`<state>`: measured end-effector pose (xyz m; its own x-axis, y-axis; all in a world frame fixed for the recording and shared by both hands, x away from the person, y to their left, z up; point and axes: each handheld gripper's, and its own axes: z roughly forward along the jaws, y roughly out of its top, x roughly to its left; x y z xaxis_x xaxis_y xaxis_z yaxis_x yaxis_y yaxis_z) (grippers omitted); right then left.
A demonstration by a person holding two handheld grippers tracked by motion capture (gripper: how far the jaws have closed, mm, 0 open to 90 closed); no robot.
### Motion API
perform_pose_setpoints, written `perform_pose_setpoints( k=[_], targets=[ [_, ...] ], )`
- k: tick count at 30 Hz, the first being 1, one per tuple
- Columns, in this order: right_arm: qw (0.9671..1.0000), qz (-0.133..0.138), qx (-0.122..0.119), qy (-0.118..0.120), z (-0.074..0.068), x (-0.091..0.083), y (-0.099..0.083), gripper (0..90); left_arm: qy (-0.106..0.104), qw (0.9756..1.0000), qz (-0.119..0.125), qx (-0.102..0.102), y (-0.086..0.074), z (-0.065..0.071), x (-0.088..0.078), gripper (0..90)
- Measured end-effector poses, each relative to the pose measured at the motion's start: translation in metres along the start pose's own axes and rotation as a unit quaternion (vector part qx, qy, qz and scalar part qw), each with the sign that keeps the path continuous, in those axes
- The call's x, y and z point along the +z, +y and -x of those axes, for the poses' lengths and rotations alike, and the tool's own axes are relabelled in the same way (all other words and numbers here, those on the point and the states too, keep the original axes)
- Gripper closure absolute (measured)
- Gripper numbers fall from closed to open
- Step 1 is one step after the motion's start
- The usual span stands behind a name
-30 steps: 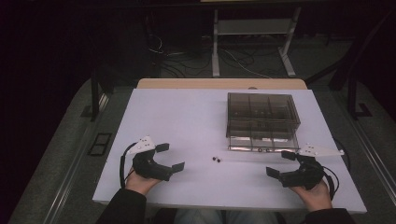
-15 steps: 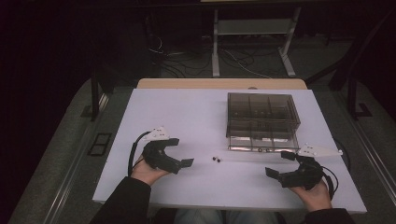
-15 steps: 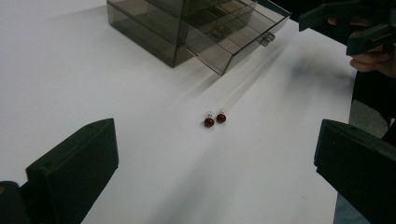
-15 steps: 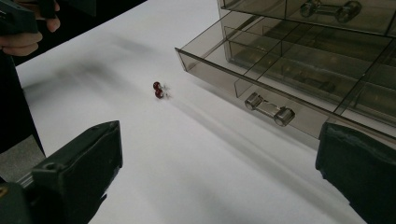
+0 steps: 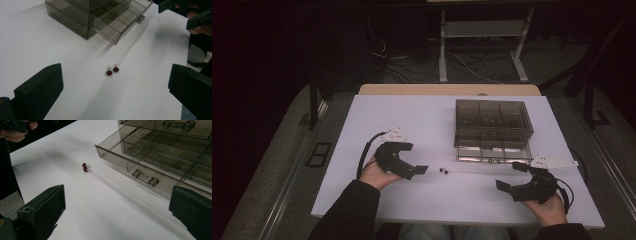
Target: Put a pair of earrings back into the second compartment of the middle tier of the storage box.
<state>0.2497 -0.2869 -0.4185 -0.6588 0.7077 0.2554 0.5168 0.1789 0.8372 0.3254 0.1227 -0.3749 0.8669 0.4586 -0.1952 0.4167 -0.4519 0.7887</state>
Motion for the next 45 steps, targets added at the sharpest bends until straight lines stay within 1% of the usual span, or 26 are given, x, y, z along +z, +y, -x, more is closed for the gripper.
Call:
perform_pose_setpoints(
  k=[4, 5, 8, 12, 18, 20, 22, 24, 28, 32, 37, 38, 39, 41, 45],
  targets=[
    [1.0000, -0.001, -0.002, 0.000, 0.000, 0.000, 0.000, 0.3, -0.003, 0.9999, -0.007, 0.007, 0.005, 0.001, 0.005, 0.0],
    [1.0000, -0.001, -0.002, 0.001, 0.000, 0.000, 0.000, 0.3, -0.007, 0.9999, -0.011, 0.009, 0.008, 0.001, 0.008, 0.0],
    [1.0000, -0.002, 0.000, 0.002, -0.001, 0.000, 0.000, 0.3, -0.008, 0.9998, -0.014, 0.012, 0.009, 0.001, 0.012, 0.0],
    [1.0000, -0.004, -0.002, 0.002, -0.001, 0.000, 0.000, 0.3, -0.011, 0.9995, -0.025, 0.018, 0.012, 0.000, 0.021, 0.0],
    [1.0000, -0.005, -0.008, 0.003, -0.001, 0.001, 0.000, 0.3, -0.012, 0.9994, -0.030, 0.016, 0.012, -0.003, 0.028, 0.0],
    [0.9999, -0.006, -0.008, 0.003, -0.001, 0.001, 0.000, 0.3, -0.012, 0.9993, -0.032, 0.012, 0.011, -0.004, 0.033, 0.0],
    [0.9999, -0.007, -0.008, 0.003, -0.001, 0.001, 0.000, 0.3, -0.013, 0.9993, -0.033, 0.012, 0.011, -0.005, 0.034, 0.0],
    [0.9999, -0.007, -0.007, 0.003, -0.002, 0.001, 0.000, 0.3, -0.014, 0.9994, -0.031, 0.007, 0.011, -0.007, 0.040, 0.0],
    [0.9999, -0.007, -0.009, 0.004, -0.002, 0.001, 0.000, 0.3, -0.016, 0.9993, -0.032, 0.007, 0.010, -0.009, 0.046, 0.0],
    [0.9999, -0.010, -0.008, 0.005, -0.002, 0.002, 0.000, 0.3, -0.014, 0.9988, -0.047, 0.009, 0.008, -0.013, 0.054, 0.0],
    [0.9998, -0.013, -0.012, 0.008, -0.002, 0.003, 0.000, 0.3, -0.014, 0.9985, -0.053, 0.006, 0.007, -0.014, 0.060, 0.0],
    [0.9998, -0.013, -0.012, 0.008, -0.002, 0.003, 0.000, 0.3, -0.015, 0.9985, -0.053, 0.005, 0.006, -0.014, 0.061, 1.6],
    [0.9998, -0.014, -0.012, 0.008, -0.002, 0.003, 0.000, 0.3, -0.021, 0.9983, -0.055, 0.005, 0.006, -0.014, 0.063, 4.8],
    [0.9998, -0.016, -0.011, 0.008, -0.002, 0.003, 0.000, 0.3, -0.027, 0.9979, -0.059, 0.006, 0.006, -0.014, 0.066, 6.9],
    [0.9998, -0.013, -0.011, 0.010, -0.003, 0.003, 0.000, 0.3, -0.032, 0.9971, -0.069, 0.007, 0.004, -0.014, 0.070, 11.8]
  ],
)
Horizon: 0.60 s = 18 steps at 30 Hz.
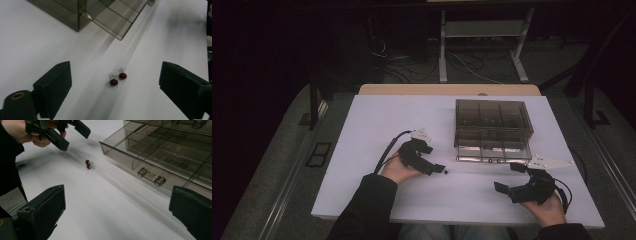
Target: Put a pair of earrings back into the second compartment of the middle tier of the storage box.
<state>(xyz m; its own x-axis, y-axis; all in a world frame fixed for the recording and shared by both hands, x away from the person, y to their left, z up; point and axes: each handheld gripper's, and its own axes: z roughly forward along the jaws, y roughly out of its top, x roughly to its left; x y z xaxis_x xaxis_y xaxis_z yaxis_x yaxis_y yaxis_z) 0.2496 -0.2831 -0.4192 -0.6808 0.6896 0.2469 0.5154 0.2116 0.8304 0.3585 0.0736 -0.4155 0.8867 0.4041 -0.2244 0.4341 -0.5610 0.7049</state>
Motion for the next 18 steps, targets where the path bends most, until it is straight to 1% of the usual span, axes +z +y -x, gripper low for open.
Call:
perform_pose_setpoints(
  k=[3, 7, 8, 12, 13, 14, 16, 18],
  targets=[
    [1.0000, -0.001, 0.000, 0.000, 0.000, 0.000, 0.000, 0.3, -0.005, 1.0000, -0.006, 0.001, -0.001, 0.000, 0.003, 14.2],
    [1.0000, -0.001, -0.001, 0.000, 0.000, 0.000, 0.000, 0.3, -0.002, 0.9999, -0.013, 0.007, -0.001, 0.000, 0.007, 20.0],
    [1.0000, -0.001, 0.000, -0.001, 0.000, 0.000, 0.000, 0.3, -0.001, 0.9998, -0.018, 0.013, -0.002, -0.001, 0.009, 21.7],
    [1.0000, -0.002, -0.001, -0.001, 0.000, 0.000, 0.000, 0.3, 0.001, 0.9997, -0.023, 0.012, -0.003, -0.001, 0.013, 28.0],
    [1.0000, -0.001, -0.001, -0.001, 0.000, 0.000, 0.000, 0.3, 0.003, 0.9994, -0.027, 0.019, -0.003, -0.001, 0.014, 28.0],
    [1.0000, -0.002, -0.001, -0.002, 0.000, 0.000, 0.000, 0.3, 0.006, 0.9993, -0.028, 0.023, -0.003, 0.000, 0.015, 30.2],
    [1.0000, -0.002, -0.002, -0.002, 0.000, 0.000, 0.000, 0.3, 0.009, 0.9991, -0.032, 0.027, -0.004, 0.001, 0.017, 34.3],
    [1.0000, -0.003, -0.002, -0.002, 0.000, 0.000, 0.000, 0.3, 0.007, 0.9989, -0.035, 0.029, -0.004, 0.001, 0.020, 35.4]
  ],
)
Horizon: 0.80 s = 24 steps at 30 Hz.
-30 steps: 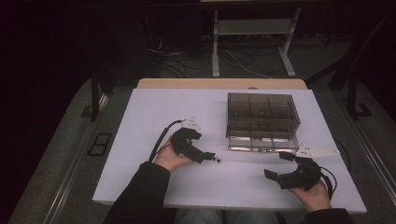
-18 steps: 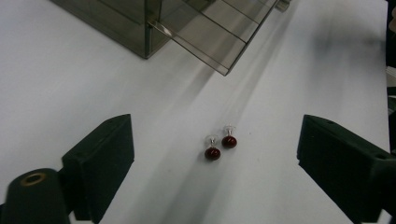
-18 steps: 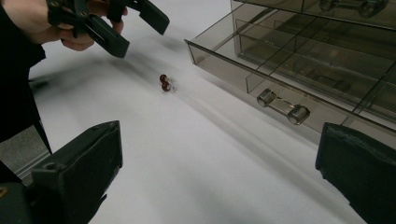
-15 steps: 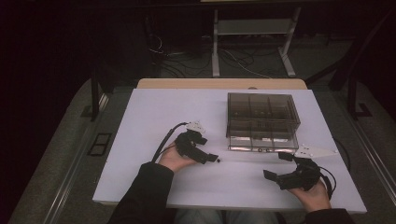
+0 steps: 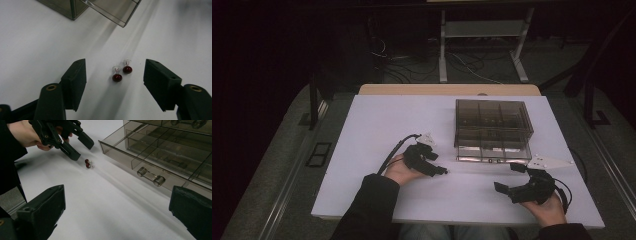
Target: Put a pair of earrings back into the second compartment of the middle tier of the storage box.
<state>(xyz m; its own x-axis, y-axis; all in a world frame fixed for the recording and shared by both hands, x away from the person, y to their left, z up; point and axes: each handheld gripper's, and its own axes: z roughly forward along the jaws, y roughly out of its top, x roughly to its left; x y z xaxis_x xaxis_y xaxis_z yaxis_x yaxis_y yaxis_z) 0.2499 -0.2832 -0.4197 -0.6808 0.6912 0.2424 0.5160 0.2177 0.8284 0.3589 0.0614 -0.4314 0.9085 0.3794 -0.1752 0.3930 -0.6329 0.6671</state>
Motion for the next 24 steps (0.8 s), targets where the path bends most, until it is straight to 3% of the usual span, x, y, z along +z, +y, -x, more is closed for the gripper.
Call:
perform_pose_setpoints(
  k=[9, 17, 20, 24],
  targets=[
    [1.0000, 0.001, -0.001, 0.000, -0.001, 0.000, 0.000, 0.3, 0.000, 0.9999, -0.013, 0.007, -0.002, 0.002, 0.007, 51.5],
    [1.0000, 0.002, -0.003, 0.000, -0.001, 0.000, 0.000, 0.3, -0.005, 0.9996, -0.023, 0.015, -0.003, 0.001, 0.011, 59.0],
    [1.0000, 0.002, -0.004, 0.000, -0.001, 0.000, 0.000, 0.3, -0.004, 0.9999, -0.015, 0.005, -0.003, 0.001, 0.012, 64.0],
    [1.0000, 0.003, -0.004, -0.002, -0.001, 0.000, 0.000, 0.3, -0.008, 0.9998, -0.015, 0.007, -0.003, 0.000, 0.012, 68.1]
  ],
)
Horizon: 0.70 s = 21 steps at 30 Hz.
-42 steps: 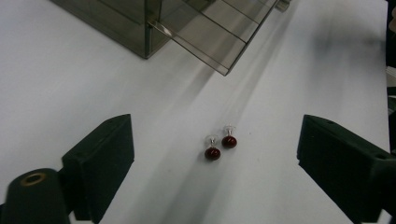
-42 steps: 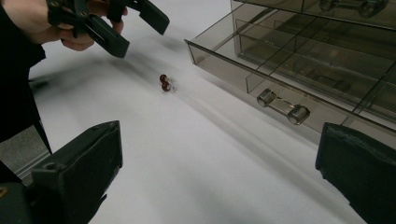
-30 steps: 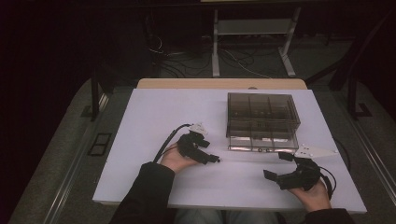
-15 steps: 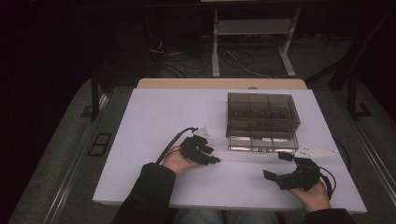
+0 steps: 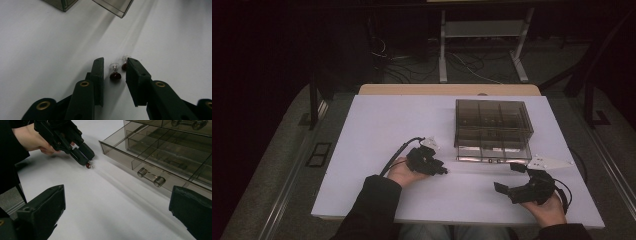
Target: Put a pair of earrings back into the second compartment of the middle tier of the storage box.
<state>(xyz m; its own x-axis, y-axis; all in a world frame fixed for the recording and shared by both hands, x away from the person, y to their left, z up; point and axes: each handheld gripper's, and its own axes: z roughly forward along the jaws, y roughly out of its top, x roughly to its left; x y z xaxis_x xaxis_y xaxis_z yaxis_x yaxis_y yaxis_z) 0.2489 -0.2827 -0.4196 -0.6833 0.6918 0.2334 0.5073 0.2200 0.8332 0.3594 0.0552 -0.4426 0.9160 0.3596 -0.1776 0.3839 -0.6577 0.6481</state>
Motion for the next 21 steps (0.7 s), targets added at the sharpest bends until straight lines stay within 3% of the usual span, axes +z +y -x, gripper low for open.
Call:
perform_pose_setpoints(
  k=[8, 13, 17, 18, 21],
  targets=[
    [1.0000, 0.002, -0.001, -0.001, 0.0000, -0.0004, 0.0001, 0.3, 0.003, 1.0000, -0.001, -0.003, 0.0000, -0.0005, 0.0001, 72.5],
    [1.0000, 0.003, 0.000, -0.001, 0.0000, -0.0007, 0.0002, 0.3, 0.019, 0.9998, 0.005, -0.004, 0.0004, 0.0034, 0.0024, 76.7],
    [1.0000, 0.002, 0.000, -0.003, 0.0000, -0.0003, 0.0001, 0.3, 0.026, 0.9997, 0.002, 0.002, 0.0012, 0.0054, 0.0029, 77.9],
    [1.0000, 0.002, 0.000, -0.002, -0.0001, -0.0005, 0.0003, 0.3, 0.029, 0.9995, -0.008, 0.008, 0.0023, 0.0055, 0.0022, 78.1],
    [1.0000, 0.002, 0.000, -0.002, -0.0001, -0.0005, 0.0003, 0.3, 0.032, 0.9995, -0.006, 0.001, 0.0035, 0.0072, 0.0034, 78.7]
  ],
)
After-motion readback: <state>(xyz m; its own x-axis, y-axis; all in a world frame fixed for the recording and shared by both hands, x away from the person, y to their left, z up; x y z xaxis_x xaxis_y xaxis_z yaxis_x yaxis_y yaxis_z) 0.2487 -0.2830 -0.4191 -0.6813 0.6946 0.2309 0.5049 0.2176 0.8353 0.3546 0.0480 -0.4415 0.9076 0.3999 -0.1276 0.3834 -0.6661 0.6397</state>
